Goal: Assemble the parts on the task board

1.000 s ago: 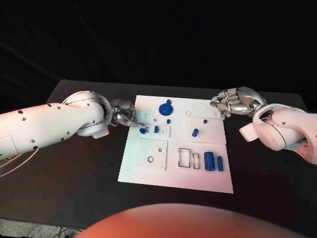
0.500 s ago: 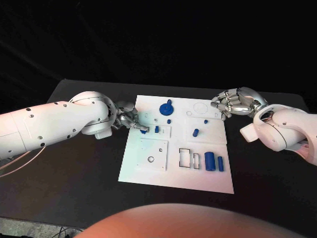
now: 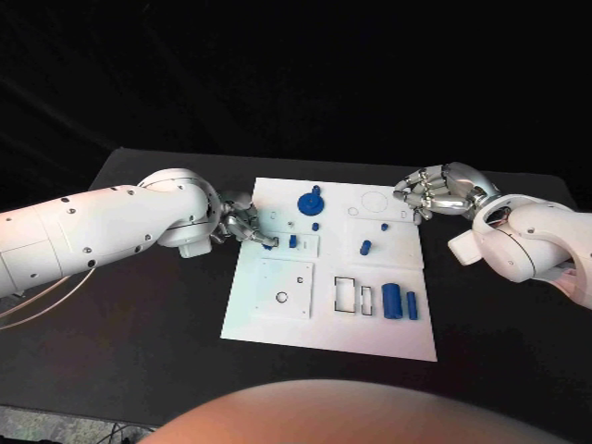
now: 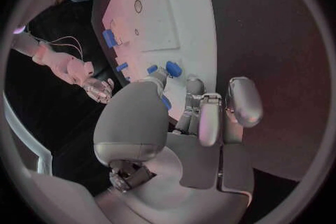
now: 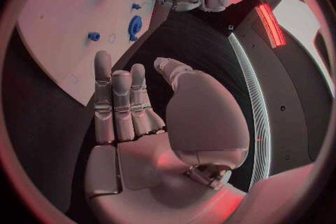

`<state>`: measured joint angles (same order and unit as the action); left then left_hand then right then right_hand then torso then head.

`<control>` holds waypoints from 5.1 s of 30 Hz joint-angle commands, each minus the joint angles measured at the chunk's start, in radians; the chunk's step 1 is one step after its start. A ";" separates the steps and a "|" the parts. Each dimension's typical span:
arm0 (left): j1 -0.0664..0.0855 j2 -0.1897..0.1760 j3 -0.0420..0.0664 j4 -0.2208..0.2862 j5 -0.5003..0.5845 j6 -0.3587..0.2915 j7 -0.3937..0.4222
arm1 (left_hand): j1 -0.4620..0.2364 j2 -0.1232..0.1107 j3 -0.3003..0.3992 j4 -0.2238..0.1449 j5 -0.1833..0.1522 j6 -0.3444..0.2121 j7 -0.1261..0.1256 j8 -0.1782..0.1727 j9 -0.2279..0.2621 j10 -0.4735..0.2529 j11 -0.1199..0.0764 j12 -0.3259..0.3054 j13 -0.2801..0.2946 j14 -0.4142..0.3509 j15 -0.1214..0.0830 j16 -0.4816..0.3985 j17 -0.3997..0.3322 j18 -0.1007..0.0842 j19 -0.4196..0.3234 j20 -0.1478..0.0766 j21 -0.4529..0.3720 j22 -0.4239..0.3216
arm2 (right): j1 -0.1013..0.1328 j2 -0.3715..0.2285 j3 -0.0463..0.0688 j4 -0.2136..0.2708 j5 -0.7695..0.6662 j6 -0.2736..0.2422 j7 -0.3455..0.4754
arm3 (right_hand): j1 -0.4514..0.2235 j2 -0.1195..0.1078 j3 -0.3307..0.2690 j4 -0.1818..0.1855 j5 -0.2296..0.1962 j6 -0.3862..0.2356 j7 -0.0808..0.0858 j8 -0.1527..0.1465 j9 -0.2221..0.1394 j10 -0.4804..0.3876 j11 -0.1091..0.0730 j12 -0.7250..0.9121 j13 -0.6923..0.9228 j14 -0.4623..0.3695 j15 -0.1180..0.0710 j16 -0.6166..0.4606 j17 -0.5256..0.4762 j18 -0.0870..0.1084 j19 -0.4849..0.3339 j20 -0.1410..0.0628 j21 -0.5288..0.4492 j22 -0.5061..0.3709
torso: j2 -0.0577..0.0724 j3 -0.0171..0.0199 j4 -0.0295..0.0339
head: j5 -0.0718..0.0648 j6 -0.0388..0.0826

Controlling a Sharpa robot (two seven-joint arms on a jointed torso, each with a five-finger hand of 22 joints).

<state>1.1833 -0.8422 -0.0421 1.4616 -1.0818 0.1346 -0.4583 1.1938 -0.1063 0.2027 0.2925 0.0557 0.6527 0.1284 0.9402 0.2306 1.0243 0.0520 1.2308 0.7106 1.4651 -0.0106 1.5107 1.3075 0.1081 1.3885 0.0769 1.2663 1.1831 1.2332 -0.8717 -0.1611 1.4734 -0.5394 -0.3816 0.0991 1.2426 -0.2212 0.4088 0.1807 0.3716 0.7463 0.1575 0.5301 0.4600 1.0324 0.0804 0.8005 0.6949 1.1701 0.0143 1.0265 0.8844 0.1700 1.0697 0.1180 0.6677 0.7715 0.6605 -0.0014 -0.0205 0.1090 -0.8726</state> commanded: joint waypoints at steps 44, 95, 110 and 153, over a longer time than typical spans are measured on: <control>0.003 0.025 0.000 -0.044 0.092 0.082 0.018 | 0.215 0.083 0.210 -0.025 -0.001 0.044 -0.003 -0.077 -0.023 0.006 -0.004 -0.025 0.005 0.070 -0.008 0.010 0.183 -0.020 0.005 0.000 0.011 0.010 | 0.000 0.000 0.000 0.002 -0.003 0.009 0.005 | 0.010 0.000 0.011 0.000 0.005 0.000 0.000 0.008 0.000 0.006 -0.006 -0.003 -0.004 0.006 -0.004 0.007 -0.001 0.013 0.007 -0.001 -0.004 -0.003 | 0.000 -0.0003 0.0011 | 0.000 0.000; 0.055 0.006 0.001 -0.059 0.259 0.028 0.110 | 0.040 -0.078 0.722 -0.271 0.114 0.103 -0.029 0.008 0.129 0.167 -0.033 0.006 0.159 0.089 -0.035 0.032 0.220 -0.028 0.024 -0.016 0.048 0.056 | 0.000 0.001 0.000 -0.001 -0.003 0.006 0.005 | 0.008 0.000 0.012 0.001 0.006 0.000 -0.001 0.008 -0.001 0.007 -0.006 -0.002 -0.005 0.005 -0.004 0.007 -0.003 0.013 0.008 -0.001 -0.005 -0.004 | 0.000 0.0004 0.0009 | 0.000 0.000; 0.090 0.032 -0.011 -0.018 0.074 0.009 0.038 | -0.005 -0.102 0.747 -0.301 0.235 0.136 -0.043 -0.004 0.166 0.216 -0.047 0.024 0.218 0.097 -0.048 0.044 0.239 -0.036 0.044 -0.028 0.078 0.092 | 0.004 -0.001 0.001 0.006 -0.003 -0.003 0.010 | 0.007 0.000 0.013 0.002 0.006 0.000 -0.001 0.008 -0.001 0.007 -0.006 -0.002 -0.006 0.004 -0.004 0.006 -0.005 0.013 0.009 -0.001 -0.006 -0.004 | -0.002 0.0020 0.0005 | 0.001 0.000; 0.081 0.054 -0.055 0.048 -0.166 0.010 0.020 | -0.035 -0.124 0.757 -0.324 0.357 0.169 -0.056 -0.018 0.205 0.264 -0.059 0.050 0.287 0.098 -0.059 0.045 0.240 -0.045 0.065 -0.038 0.111 0.132 | 0.115 0.099 0.002 -0.096 0.196 -0.132 0.304 | 0.003 0.029 0.117 -0.106 -0.010 0.030 0.095 -0.301 -0.127 -0.055 0.109 -0.599 -0.633 -0.236 0.127 -0.732 -0.602 0.010 -0.111 0.124 -0.514 -0.478 | 0.001 -0.0010 0.0003 | 0.004 0.000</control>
<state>1.2644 -0.7911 -0.0969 1.5096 -1.2118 0.1134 -0.4552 1.1598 -0.2344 0.7425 0.1941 0.4096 0.8156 0.0735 0.9274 0.4356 1.2815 -0.0053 1.2743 0.9965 1.4657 -0.0613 1.5489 1.3075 0.0763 1.4475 0.0395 1.3732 1.3074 1.3476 -0.7734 -0.1600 1.3780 -0.3649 -0.5037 0.3753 1.2476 -0.1973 0.5274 0.0784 0.3599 0.7670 0.1978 0.2345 0.3336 0.9728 0.1885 0.2067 0.0626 0.9292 0.1410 0.2970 0.2828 0.1699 0.9503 0.2412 0.1563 0.2935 0.6615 -0.0018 -0.0197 0.1141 -0.8726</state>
